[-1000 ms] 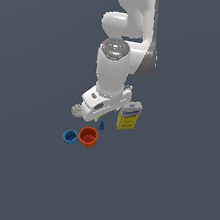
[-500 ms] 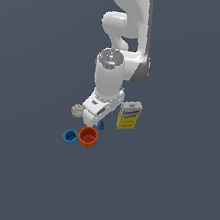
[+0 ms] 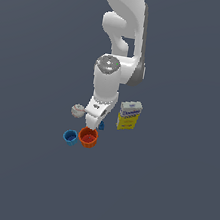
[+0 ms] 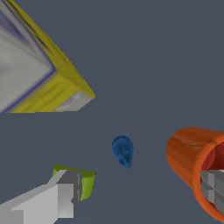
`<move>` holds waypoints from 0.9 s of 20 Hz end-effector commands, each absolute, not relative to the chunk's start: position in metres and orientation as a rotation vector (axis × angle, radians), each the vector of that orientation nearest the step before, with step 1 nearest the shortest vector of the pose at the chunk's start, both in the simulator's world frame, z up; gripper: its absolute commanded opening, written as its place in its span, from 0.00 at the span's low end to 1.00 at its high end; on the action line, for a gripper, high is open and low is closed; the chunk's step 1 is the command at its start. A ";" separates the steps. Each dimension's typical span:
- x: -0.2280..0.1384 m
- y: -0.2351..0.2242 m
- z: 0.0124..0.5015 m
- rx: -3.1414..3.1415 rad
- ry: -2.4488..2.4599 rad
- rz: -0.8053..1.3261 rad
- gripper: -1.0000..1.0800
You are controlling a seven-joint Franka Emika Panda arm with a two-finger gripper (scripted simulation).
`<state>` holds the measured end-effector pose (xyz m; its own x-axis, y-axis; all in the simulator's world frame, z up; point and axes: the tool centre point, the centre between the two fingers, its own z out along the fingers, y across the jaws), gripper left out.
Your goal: Pick up a designated object from a clutter of objects.
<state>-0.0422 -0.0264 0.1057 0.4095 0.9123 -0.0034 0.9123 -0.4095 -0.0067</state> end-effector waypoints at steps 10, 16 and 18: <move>-0.049 -0.029 0.093 -2.549 -1.837 0.000 0.96; -0.049 -0.029 0.088 -2.551 -1.833 0.001 0.96; -0.050 -0.029 0.082 -2.551 -1.834 0.001 0.96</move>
<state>-0.0492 -0.0290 0.0865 0.3190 0.9478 0.0000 0.9478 -0.3190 0.0002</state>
